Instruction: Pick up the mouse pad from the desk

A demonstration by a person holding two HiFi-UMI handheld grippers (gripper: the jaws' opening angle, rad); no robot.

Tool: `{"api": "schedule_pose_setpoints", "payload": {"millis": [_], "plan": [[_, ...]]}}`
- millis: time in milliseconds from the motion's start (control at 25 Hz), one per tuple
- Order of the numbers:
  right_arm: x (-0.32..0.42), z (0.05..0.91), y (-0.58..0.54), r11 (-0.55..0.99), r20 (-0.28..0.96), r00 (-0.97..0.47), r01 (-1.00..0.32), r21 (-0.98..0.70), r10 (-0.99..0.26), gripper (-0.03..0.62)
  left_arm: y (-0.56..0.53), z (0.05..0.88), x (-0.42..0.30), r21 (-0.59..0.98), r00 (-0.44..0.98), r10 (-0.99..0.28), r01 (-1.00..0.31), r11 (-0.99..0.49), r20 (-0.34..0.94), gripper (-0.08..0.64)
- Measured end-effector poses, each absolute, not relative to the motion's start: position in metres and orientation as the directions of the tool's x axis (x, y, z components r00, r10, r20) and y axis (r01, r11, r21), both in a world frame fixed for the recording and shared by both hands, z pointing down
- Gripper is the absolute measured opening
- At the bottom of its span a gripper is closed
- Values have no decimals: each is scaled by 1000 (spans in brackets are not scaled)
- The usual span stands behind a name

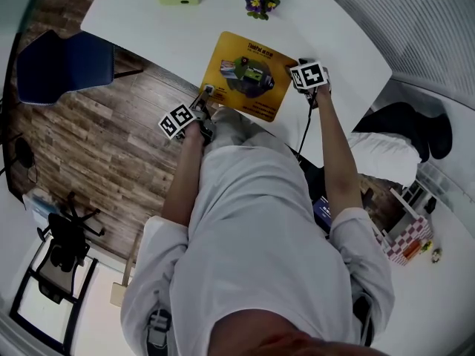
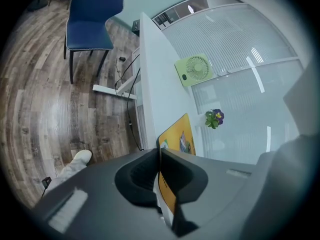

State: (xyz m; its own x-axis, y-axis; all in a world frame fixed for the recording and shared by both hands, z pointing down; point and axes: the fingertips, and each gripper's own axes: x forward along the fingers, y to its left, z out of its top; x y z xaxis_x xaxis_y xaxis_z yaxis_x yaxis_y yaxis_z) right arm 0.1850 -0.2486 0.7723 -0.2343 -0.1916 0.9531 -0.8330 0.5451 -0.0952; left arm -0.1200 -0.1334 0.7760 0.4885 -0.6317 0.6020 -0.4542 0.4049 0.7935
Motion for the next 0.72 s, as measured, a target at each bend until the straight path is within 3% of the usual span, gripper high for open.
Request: {"api": "schedule_pose_setpoints", "payload": {"millis": [280,400,480,720], "plan": [[182,772,-246,547,946,-258,-830,-111,-198,173,-134,777,-120,801,496,-634,-447,399,593,3],[177,772,-244,560,947,-280,-815,-147,-159,111,-134,776,-120,800,499,-631,-450,398,594,3],[171,772,-240,550,941,-312,-812,-192,-133,35,-134,776,-120,799,500,-629,-453,396,595,3],[174,770,-238,473,902,-402,-833,-289,-157,34,-133,777,-119,801,502,-629,-449,396,593,3]]}}
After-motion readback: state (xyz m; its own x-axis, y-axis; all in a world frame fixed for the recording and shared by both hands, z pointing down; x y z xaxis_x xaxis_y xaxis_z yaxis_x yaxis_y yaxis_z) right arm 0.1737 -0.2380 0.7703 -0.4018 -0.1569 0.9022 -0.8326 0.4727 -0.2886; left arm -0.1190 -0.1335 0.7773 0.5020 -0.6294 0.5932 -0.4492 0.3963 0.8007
